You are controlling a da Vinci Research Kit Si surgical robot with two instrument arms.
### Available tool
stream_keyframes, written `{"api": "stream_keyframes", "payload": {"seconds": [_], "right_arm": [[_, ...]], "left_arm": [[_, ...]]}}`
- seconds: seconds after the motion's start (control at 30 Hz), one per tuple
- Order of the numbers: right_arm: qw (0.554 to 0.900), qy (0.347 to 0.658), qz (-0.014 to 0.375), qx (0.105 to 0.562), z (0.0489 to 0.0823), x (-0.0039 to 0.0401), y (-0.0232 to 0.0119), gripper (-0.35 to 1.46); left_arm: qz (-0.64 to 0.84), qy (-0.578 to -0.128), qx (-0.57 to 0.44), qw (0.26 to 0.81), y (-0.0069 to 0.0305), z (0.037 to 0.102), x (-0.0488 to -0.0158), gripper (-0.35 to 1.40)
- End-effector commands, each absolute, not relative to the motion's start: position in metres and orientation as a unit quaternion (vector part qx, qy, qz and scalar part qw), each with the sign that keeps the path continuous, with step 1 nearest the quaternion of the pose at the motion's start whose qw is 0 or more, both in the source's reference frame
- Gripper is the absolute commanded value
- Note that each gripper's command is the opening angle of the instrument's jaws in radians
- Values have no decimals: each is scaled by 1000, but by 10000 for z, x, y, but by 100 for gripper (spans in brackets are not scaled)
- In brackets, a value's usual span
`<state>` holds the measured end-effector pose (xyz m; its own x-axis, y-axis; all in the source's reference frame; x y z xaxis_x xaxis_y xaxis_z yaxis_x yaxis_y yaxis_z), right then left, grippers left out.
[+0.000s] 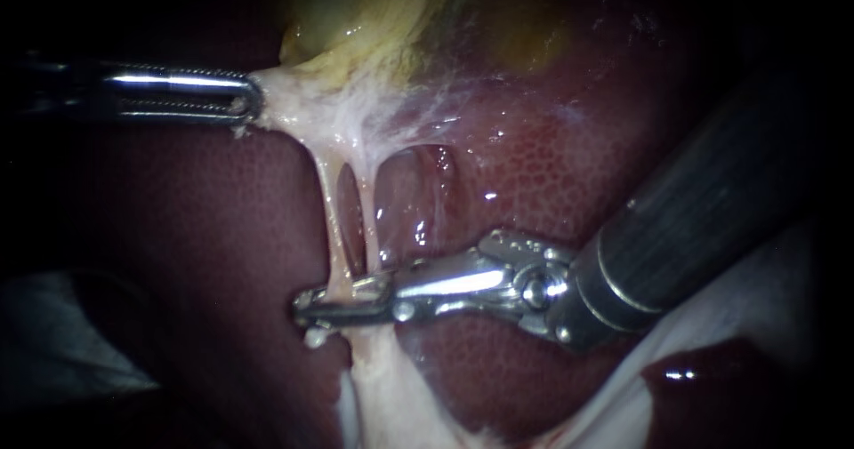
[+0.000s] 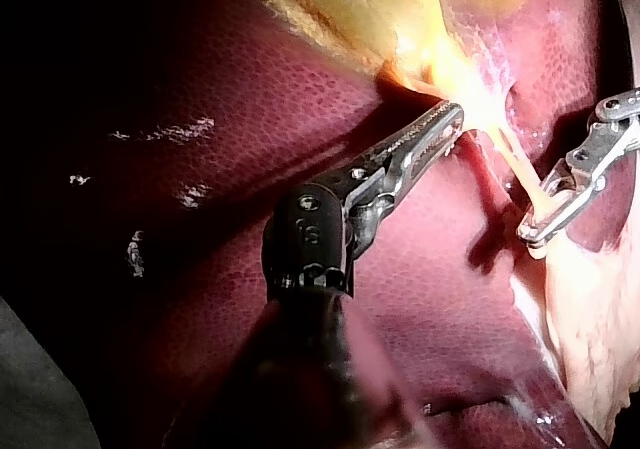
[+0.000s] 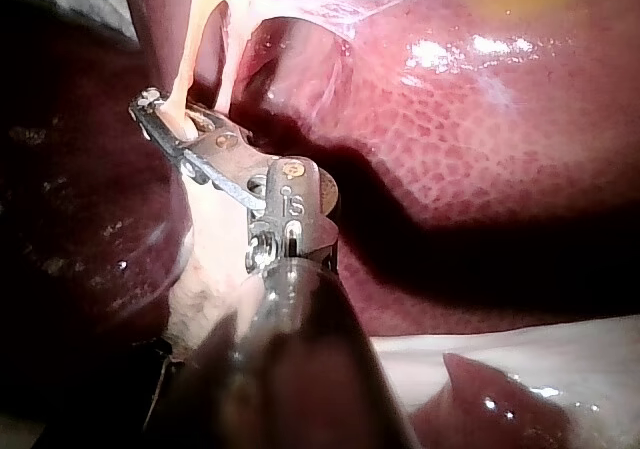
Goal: Going back second clip left tube
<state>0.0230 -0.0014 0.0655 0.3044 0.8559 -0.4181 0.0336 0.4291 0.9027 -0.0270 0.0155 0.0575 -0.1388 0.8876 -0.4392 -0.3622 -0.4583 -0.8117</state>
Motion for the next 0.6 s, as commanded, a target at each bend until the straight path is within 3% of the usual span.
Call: {"api": "stream_keyframes", "payload": {"seconds": [0.03, 0.1, 0.23, 0.37, 0.6], "right_arm": [[677, 506, 304, 439, 655, 231, -15, -35], [681, 510, 302, 429, 657, 234, -16, 1], [704, 515, 299, 386, 661, 244, -16, 43], [734, 506, 297, 342, 666, 246, -14, 49], [753, 503, 295, 304, 677, 233, -5, 50]], "left_arm": [[704, -272, -484, 444, 155, 575, -269, -35], [704, -272, -484, 444, 155, 575, -269, -35], [704, -272, -484, 443, 155, 575, -269, -35], [704, -272, -484, 443, 155, 576, -269, -35], [704, -272, -484, 443, 155, 576, -268, -35]]}}
